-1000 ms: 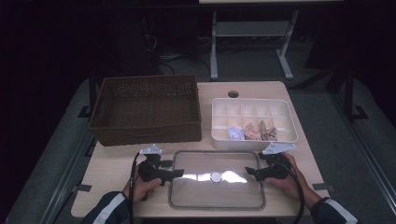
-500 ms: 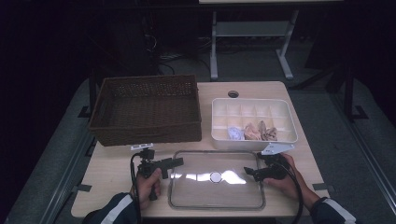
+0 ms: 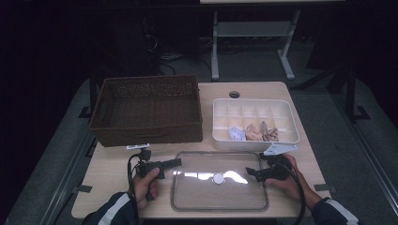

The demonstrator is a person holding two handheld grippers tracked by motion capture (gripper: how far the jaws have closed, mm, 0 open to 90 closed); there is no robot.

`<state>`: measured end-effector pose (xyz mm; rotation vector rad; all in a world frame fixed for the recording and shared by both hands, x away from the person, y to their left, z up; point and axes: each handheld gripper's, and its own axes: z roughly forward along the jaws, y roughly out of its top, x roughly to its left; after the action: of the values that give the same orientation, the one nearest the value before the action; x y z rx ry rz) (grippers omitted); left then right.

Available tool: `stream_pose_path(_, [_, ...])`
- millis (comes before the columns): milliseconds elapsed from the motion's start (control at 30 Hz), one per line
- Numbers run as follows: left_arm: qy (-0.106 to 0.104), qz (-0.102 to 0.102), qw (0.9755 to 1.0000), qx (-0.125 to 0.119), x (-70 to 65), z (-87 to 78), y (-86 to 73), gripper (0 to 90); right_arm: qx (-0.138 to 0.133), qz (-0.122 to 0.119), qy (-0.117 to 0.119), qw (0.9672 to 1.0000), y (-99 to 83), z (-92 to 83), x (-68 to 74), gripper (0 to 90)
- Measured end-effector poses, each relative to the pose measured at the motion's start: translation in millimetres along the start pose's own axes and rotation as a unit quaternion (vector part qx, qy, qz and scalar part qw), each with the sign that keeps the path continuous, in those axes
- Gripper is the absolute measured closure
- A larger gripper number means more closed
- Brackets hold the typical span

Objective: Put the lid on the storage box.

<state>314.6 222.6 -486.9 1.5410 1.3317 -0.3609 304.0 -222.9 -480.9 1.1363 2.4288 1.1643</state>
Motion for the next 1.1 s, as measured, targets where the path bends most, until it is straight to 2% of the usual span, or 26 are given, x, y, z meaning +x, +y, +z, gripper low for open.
stream_pose_path(33, [-0.001,-0.006,1.0000,-0.003,0.8,0.1,0.0,41.5,0.000,0.000,-0.001,1.0000,0.0,-0.1,-0.2,13.5])
stream_pose_path(100, [0.004,0.002,1.0000,0.002,1.0,-0.2,0.8,44.6,0.001,-0.002,-0.001,1.0000,0.0,-0.2,-0.3,13.5])
stream_pose_path(200, [-0.006,-0.014,0.9999,-0.005,3.9,0.1,0.9,45.6,0.001,-0.002,-0.003,1.0000,0.1,-0.1,-0.3,13.2])
stream_pose_path(333, [-0.023,-0.028,0.9991,-0.021,5.2,1.4,-1.1,36.8,0.000,0.000,-0.003,1.0000,0.2,0.2,-0.2,13.1])
stream_pose_path(433, [-0.037,-0.047,0.9978,-0.027,10.1,1.4,-3.0,39.3,0.000,0.001,-0.003,1.0000,0.2,0.1,-0.4,13.1])
stream_pose_path(467, [-0.048,-0.054,0.9971,-0.024,11.5,2.4,-3.5,40.5,0.000,0.002,-0.001,1.0000,0.1,0.0,-0.8,13.1])
stream_pose_path(500, [-0.061,-0.054,0.9967,0.000,12.2,7.1,-4.1,43.4,0.000,0.004,0.001,1.0000,0.1,-0.3,-1.4,13.1])
stream_pose_path(533, [-0.065,-0.044,0.9969,0.005,10.3,9.5,-4.5,47.6,-0.002,0.002,0.008,1.0000,0.3,-0.2,-2.4,13.2])
stream_pose_path(567, [-0.055,-0.028,0.9981,0.004,8.3,9.6,-3.2,46.6,-0.001,-0.001,0.010,0.9999,0.3,-0.3,-2.4,13.3])
stream_pose_path(600, [-0.042,-0.025,0.9988,-0.008,5.7,8.1,-1.8,47.3,-0.001,0.001,0.011,0.9999,0.3,-0.5,-2.6,13.4])
stream_pose_path(633, [-0.042,-0.027,0.9986,-0.016,6.3,6.7,-1.9,52.6,-0.002,0.003,0.011,0.9999,0.2,-0.6,-2.8,13.7])
stream_pose_path(700, [-0.035,0.002,0.9994,0.003,3.9,5.7,-1.8,60.7,-0.003,0.007,0.014,0.9999,-0.2,-1.3,-3.8,13.9])
stream_pose_path(733, [-0.030,0.013,0.9995,0.001,2.6,4.8,-1.1,63.8,-0.002,0.009,0.017,0.9998,-0.2,-1.6,-4.1,14.0])
stream_pose_path(767, [-0.038,0.020,0.9991,0.001,1.4,3.2,-0.2,67.2,-0.002,0.010,0.018,0.9998,-0.3,-1.8,-4.4,14.0])
stream_pose_path(833, [-0.039,0.042,0.9984,0.004,-3.3,0.4,0.6,68.1,-0.006,0.010,0.026,0.9996,-0.8,-2.2,-7.0,14.1])
stream_pose_path(867, [-0.044,0.050,0.9978,0.001,-4.2,-0.2,0.7,68.1,-0.005,0.014,0.027,0.9995,-1.0,-2.7,-6.9,14.4])
stream_pose_path(900, [-0.041,0.057,0.9975,0.005,-5.2,-1.3,0.8,68.2,-0.005,0.017,0.029,0.9994,-1.2,-3.3,-7.3,14.5])
stream_pose_path(967, [-0.045,0.068,0.9966,0.004,-6.9,-2.6,1.2,68.7,-0.004,0.014,0.032,0.9994,-1.4,-3.9,-8.4,14.5])
stream_pose_path(1000, [-0.048,0.074,0.9961,-0.003,-8.1,-4.0,1.4,69.2,-0.003,0.013,0.034,0.9993,-1.3,-4.2,-9.2,14.5])
stream_pose_path(1033, [-0.049,0.089,0.9948,-0.004,-9.6,-5.9,2.1,70.0,0.001,0.019,0.034,0.9992,-0.8,-5.6,-9.4,14.1])
stream_pose_path(1100, [-0.058,0.097,0.9936,-0.004,-10.9,-7.5,1.1,71.5,-0.002,0.021,0.035,0.9992,-0.9,-9.0,-11.7,12.8])
